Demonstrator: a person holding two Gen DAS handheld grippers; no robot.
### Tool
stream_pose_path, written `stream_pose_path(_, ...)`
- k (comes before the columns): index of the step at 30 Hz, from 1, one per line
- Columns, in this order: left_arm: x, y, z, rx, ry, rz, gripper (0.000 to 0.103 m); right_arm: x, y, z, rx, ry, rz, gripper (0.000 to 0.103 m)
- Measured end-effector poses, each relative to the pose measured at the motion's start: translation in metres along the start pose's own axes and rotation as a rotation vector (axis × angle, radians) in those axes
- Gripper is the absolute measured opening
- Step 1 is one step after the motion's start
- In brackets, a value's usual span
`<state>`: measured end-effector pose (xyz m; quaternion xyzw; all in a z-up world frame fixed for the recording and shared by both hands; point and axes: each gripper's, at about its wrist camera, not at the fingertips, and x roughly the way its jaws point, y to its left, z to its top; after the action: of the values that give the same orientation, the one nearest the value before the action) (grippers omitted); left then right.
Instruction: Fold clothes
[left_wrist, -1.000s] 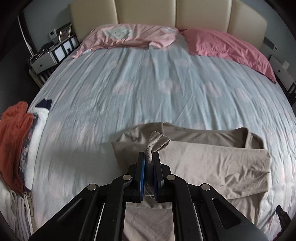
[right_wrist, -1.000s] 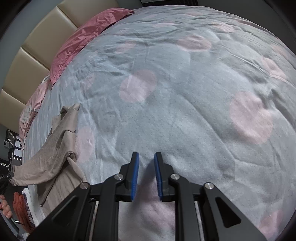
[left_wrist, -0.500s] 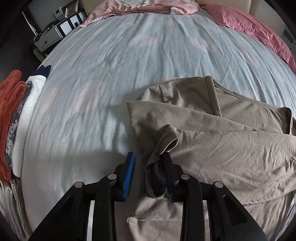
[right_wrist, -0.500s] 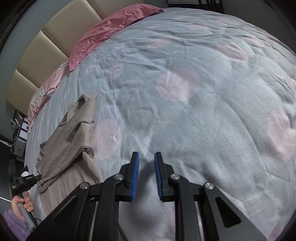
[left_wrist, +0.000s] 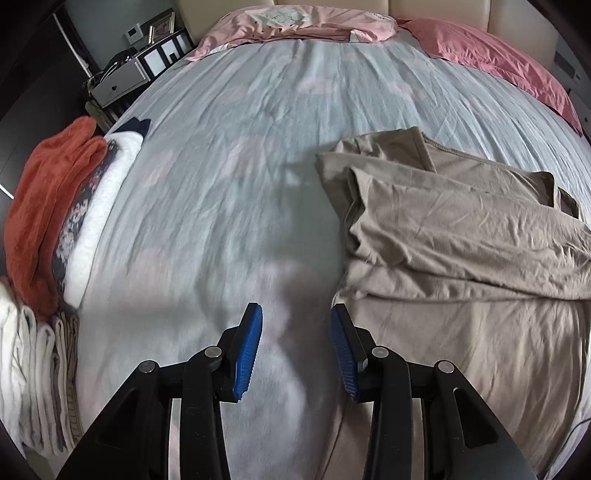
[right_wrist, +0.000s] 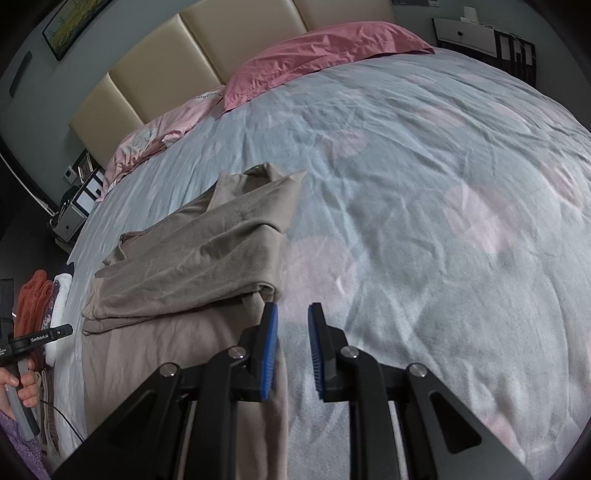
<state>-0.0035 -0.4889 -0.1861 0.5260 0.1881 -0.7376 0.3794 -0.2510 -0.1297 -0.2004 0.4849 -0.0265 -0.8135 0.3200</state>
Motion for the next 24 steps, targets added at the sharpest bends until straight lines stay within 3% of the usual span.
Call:
stream_pose_path(4,0.025,0.031,-0.009,-0.105,0.074,-0.061,0.041,0.011,0.010,0.003,-0.025,0.008,0.007,0.017)
stream_pose_path(7,0.030,0.041,-0.006,-0.159,0.077,-0.093,0.041,0.024,0.013,0.008,-0.018,0.013,0.006,0.017)
stream_pose_path(9,0.034,0.038,-0.005,-0.155,0.087,-0.106,0.041,0.032,0.013,0.008,-0.011,0.019,0.003,0.017)
stream_pose_path(15,0.046,0.027,-0.005,-0.108,0.120,-0.107,0.041,0.035,-0.007,0.007,0.085,0.034,-0.002,0.001)
stream_pose_path(21,0.042,0.033,-0.008,-0.102,0.122,-0.152,0.041,0.035,-0.020,0.008,0.162,0.064,0.030,0.001)
stream_pose_path(24,0.036,0.040,-0.013,-0.122,0.149,-0.206,0.041,0.025,-0.024,0.005,0.188,0.078,0.026,0.006)
